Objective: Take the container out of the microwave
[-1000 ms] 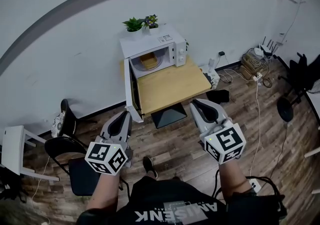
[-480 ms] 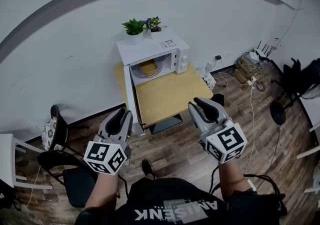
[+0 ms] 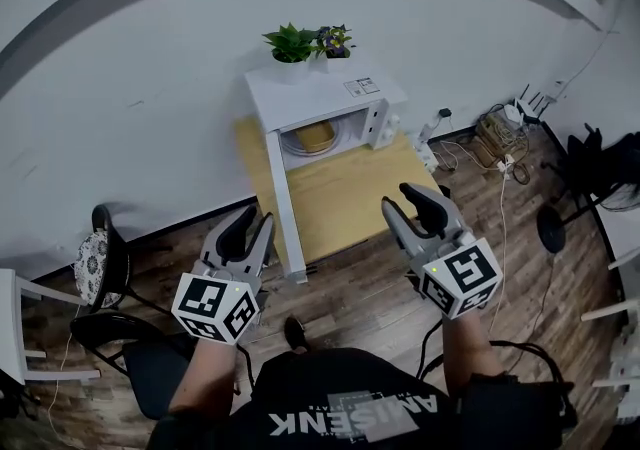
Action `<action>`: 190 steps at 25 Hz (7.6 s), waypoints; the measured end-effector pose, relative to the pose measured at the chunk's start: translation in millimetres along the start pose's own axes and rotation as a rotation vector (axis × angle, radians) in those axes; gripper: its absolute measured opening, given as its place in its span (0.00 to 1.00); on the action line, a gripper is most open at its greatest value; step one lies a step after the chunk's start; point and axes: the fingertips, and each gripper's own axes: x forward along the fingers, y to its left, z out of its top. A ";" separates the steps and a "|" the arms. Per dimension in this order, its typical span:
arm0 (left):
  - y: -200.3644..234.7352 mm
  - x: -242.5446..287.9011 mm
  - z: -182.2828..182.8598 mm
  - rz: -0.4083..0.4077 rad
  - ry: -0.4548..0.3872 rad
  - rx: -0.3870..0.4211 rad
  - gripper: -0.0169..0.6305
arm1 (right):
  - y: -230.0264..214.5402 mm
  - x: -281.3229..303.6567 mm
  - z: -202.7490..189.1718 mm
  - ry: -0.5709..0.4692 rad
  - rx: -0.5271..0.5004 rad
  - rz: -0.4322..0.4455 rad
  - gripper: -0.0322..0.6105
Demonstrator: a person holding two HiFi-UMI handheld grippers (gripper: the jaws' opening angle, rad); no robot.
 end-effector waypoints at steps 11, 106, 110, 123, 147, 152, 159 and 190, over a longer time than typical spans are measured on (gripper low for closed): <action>58.6 18.4 8.3 -0.059 -0.018 -0.027 0.27 | -2.3 67.8 9.9 0.040 -0.041 -0.007 0.26; 72.3 34.5 -41.8 0.654 0.038 -0.210 0.28 | -85.3 383.2 -308.7 0.556 -0.888 0.642 0.11; 73.5 35.0 -38.6 0.615 0.033 -0.210 0.28 | -77.1 369.1 -301.4 0.560 -0.838 0.648 0.10; 78.5 42.5 -32.2 0.424 0.026 -0.191 0.28 | -39.3 288.5 -265.6 0.603 -0.592 0.711 0.09; 88.4 101.5 -15.9 0.128 0.039 -0.111 0.21 | -44.9 172.7 -134.4 0.481 -0.375 0.503 0.09; 85.3 107.5 -8.5 0.121 0.041 -0.094 0.13 | -50.3 162.2 -98.7 0.429 -0.329 0.462 0.09; 86.7 106.0 -0.7 0.160 0.030 -0.079 0.05 | -58.6 157.6 -68.9 0.378 -0.315 0.431 0.09; 80.3 104.3 6.2 0.218 0.020 -0.108 0.03 | -63.3 158.1 -49.8 0.324 -0.348 0.465 0.08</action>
